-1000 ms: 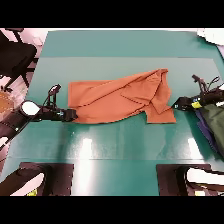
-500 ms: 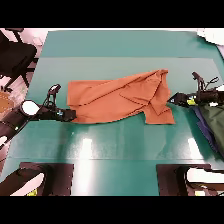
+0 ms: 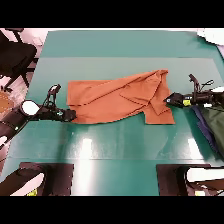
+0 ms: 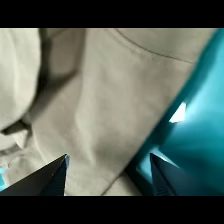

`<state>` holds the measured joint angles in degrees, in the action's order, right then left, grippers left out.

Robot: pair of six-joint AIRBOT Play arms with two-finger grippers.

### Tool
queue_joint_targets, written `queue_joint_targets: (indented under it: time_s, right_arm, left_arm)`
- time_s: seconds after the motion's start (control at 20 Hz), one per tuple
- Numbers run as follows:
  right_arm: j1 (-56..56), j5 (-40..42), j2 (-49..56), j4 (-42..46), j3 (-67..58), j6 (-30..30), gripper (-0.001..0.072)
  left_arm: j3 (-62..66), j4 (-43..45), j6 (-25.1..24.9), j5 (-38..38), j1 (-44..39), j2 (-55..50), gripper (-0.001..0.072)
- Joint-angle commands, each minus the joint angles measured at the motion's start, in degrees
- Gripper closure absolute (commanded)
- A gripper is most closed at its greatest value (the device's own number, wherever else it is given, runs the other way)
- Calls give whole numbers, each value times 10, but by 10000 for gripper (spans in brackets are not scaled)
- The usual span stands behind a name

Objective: Fold the shirts.

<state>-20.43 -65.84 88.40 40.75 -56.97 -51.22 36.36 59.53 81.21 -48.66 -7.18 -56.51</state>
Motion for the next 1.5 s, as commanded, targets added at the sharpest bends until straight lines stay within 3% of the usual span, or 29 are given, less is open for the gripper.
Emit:
queue_joint_targets:
  time_s: [0.0, 0.3, 0.7, 1.1, 1.45]
  right_arm:
    - [0, -34, 9, -3, 0, 27, 141]
    - [-30, -32, -27, 69, 0, 40, 141]
    - [11, -55, 20, 69, 0, 87, 141]
    - [92, -29, 34, 69, 0, 99, 141]
    - [99, -28, 33, 73, 0, 97, 141]
  left_arm:
    - [1, 0, 0, -2, 0, 0, 688]
    - [1, -4, -1, -11, 0, 0, 688]
    - [1, -4, -2, -15, 0, 0, 688]
    - [1, -4, -2, -18, 0, 0, 688]
    - [1, -4, -2, -18, 0, 0, 688]
